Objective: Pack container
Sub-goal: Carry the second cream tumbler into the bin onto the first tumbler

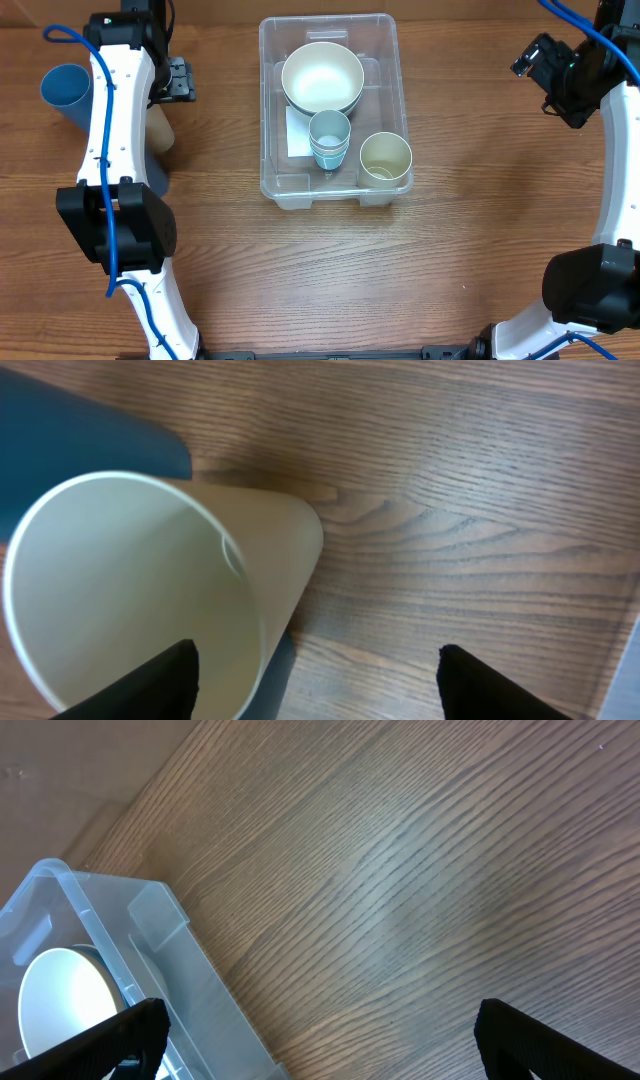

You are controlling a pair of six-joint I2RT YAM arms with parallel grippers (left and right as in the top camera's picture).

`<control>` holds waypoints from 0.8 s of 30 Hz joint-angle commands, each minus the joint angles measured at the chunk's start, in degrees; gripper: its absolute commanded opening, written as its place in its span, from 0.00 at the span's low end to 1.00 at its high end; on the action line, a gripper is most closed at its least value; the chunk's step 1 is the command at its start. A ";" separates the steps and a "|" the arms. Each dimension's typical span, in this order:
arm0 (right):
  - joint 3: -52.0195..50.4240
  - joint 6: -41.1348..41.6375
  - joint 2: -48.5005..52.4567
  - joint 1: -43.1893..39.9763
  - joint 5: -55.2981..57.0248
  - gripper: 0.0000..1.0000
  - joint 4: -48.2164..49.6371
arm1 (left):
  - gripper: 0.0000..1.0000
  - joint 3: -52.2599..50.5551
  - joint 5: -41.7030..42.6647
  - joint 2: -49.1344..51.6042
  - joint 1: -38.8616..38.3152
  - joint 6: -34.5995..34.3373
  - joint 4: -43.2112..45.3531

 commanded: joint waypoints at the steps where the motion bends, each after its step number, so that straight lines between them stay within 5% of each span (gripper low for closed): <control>1: 1.25 0.11 -0.81 -0.07 0.50 1.00 0.28 | 0.68 -2.99 -0.92 -0.22 0.26 1.97 2.12; 3: 1.25 0.11 -0.81 -0.07 0.50 1.00 0.26 | 0.42 -4.22 -0.92 -0.20 0.28 1.97 2.86; 7: 1.25 0.11 -0.81 -0.07 0.48 1.00 0.28 | 0.06 -4.70 -0.92 -0.15 0.28 1.97 3.28; 15: 1.25 0.11 -0.81 -0.07 0.50 1.00 0.28 | 0.04 -4.52 0.26 -0.15 0.07 2.01 5.09; 24: 1.25 0.11 -0.81 -0.07 0.50 1.00 0.28 | 0.04 9.44 15.61 -0.98 -2.10 5.64 -0.79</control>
